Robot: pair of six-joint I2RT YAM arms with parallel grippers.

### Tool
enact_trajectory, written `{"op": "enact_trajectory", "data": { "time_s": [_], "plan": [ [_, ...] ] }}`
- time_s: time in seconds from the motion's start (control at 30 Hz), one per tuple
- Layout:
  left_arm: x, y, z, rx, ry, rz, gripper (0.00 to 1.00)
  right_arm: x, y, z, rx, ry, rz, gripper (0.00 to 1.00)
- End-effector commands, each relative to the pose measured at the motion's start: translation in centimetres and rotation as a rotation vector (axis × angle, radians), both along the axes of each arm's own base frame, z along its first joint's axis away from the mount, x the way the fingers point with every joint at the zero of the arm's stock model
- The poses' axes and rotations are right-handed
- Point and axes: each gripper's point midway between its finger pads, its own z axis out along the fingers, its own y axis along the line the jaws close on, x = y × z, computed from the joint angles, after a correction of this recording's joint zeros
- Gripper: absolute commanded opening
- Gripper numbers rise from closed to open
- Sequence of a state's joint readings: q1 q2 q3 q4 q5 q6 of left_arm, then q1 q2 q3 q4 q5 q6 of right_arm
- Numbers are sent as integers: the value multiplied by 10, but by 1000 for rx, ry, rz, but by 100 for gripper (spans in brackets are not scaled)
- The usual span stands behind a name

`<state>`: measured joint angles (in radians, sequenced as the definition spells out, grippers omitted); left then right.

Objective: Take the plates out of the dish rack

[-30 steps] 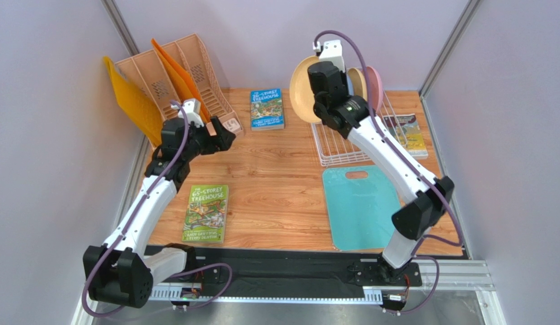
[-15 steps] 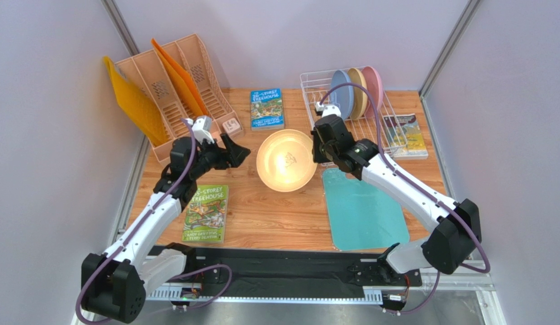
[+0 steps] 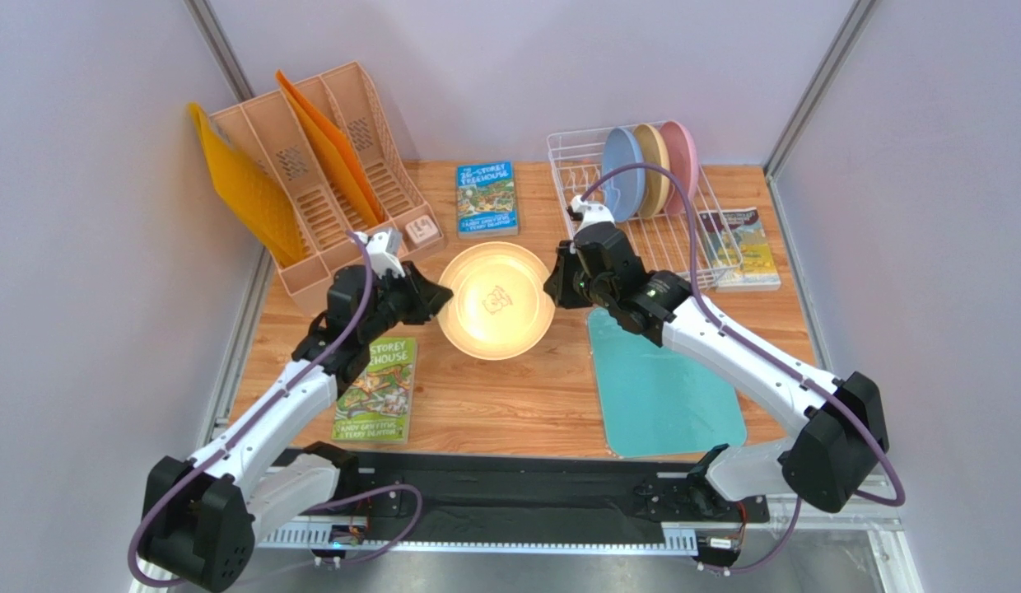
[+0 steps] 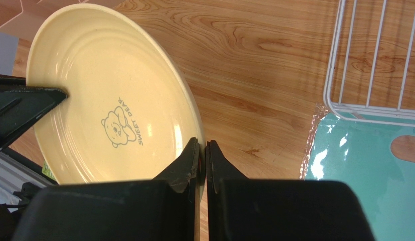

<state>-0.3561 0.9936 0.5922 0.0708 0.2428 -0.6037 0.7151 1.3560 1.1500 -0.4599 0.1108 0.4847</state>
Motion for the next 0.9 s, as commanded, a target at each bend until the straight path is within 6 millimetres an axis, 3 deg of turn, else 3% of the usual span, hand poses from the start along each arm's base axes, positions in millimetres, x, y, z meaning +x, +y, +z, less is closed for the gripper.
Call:
{"op": "enact_trajectory", "data": {
  "time_s": [0.0,0.03,0.17,0.23,0.37,0.47,0.67,0.87],
  "plan": [
    [5,6,6,19,-26,49,8,4,7,32,103,-74,-11,0],
    [4,7,4,25,-20,53,0,5,7,31,99,-73,-15,1],
    [5,13,-2,59,-8,80,0,8,0,23,55,-67,-48,9],
    [5,16,-7,76,2,90,0,9,-4,21,39,-70,-57,19],
    [8,18,-21,105,30,99,0,14,-18,15,-34,-85,-103,62],
    [12,17,-35,116,52,100,0,19,-31,13,-98,-108,-146,71],
    [21,11,-72,138,126,86,0,31,-54,13,-154,-119,-204,76],
    [35,12,-104,200,181,101,0,60,-88,26,-157,-128,-287,77]
  ]
}}
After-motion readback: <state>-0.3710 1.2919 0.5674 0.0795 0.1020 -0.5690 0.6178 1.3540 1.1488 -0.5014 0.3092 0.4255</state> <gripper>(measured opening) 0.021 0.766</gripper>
